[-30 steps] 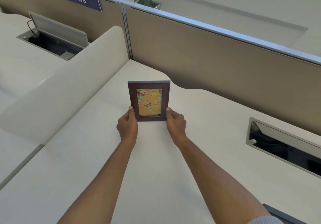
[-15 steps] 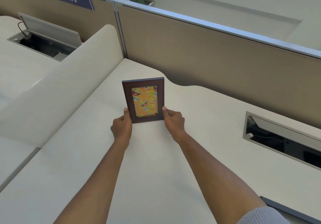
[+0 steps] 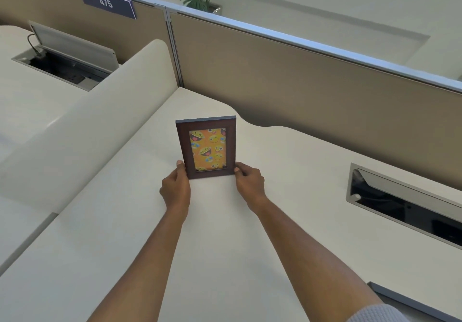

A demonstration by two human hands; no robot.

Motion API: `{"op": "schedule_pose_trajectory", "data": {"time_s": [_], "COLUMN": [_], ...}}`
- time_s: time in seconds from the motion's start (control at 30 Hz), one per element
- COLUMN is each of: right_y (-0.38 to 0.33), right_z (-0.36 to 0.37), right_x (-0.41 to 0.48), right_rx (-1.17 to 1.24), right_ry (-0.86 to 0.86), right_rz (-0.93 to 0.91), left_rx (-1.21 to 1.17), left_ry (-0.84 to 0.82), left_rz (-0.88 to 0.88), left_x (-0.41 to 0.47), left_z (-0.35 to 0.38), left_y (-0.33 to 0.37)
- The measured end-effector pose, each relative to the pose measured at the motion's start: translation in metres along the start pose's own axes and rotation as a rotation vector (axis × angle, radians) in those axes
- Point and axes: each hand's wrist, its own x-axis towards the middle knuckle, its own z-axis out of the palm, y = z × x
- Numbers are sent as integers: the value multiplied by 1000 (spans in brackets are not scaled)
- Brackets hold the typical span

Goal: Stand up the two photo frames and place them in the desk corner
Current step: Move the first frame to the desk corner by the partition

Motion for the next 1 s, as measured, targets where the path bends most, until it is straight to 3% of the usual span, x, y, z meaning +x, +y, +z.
{"op": "schedule_pose_trajectory", "data": {"time_s": [0.17,0.53,0.73,1.0], "right_y": [0,-18,-30,-33], "right_z": [-1,-33,-75,-167], "right_x": [-6,-58,-94,-142], "right_rx": [64,241,281,345], "right_ry": [45,130,218,379], "right_rz": [37,57,-53,-139], "left_rx": [10,-100,-136,-206], "left_ry": [18,65,-44,-329], "left_rz": [82,90,261,383], "left_x": [-3,-42,-95,-187], "left_z": [-3,-7,2,30], "left_y": [-4,14,31,58]}}
